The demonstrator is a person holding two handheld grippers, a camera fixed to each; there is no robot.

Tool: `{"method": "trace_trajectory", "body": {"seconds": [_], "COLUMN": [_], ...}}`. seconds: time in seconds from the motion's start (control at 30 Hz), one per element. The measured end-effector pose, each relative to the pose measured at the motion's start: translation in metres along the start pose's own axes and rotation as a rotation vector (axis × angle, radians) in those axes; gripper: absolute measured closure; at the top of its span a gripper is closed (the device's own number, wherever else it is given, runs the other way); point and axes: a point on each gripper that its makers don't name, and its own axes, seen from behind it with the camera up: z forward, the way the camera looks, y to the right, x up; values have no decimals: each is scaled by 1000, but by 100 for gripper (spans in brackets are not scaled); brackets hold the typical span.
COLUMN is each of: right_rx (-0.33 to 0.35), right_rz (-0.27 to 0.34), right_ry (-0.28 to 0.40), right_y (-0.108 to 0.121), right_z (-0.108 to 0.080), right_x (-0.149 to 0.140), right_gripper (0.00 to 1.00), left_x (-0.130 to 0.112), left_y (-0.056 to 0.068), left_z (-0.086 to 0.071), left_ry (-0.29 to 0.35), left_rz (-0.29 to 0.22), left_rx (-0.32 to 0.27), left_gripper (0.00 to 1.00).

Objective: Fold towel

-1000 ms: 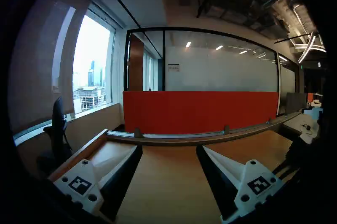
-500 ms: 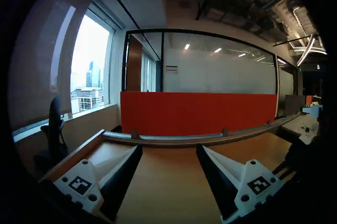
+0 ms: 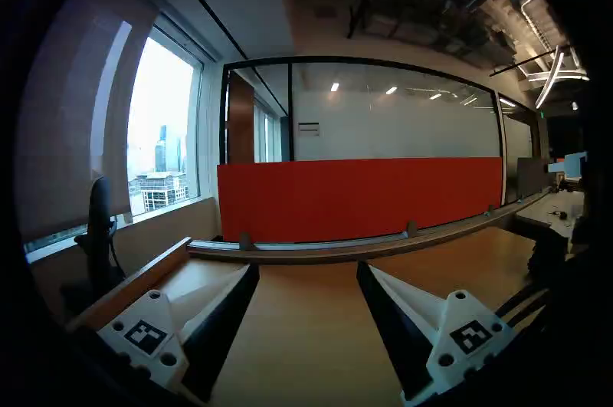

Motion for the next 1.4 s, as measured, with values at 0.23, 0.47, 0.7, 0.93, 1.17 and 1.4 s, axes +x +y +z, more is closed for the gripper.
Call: {"method": "trace_trajectory", "body": {"seconds": [0.23,0.47,0.7,0.93,1.17,1.4], "right_rx": [-6,-17,-26,-37,-55,-55], "right_rz": [-5,-21,-21,-16,-24,-11], "right_ry": [10,17,17,9,-4,-3], "right_y": [-2,-3,-6,-2,9,14], "right_z": [1,2,2,2,2,2], "right_x": [-4,-11,-25,-42,-56,-58], "right_gripper": [7,7,7,7,7,7], "left_x": [-36,-70,-95,-114,-132,-140], "left_y": [-6,-12,-11,-9,-6,-4], "left_z": [-1,-5,-8,-8,-8,-8], "left_ry": [11,21,33,43,33,26], "left_rz": [-9,-34,-58,-48,-32,-24], "left_rx": [25,46,54,64,72,73], "left_gripper": [6,5,6,6,5,6]}}
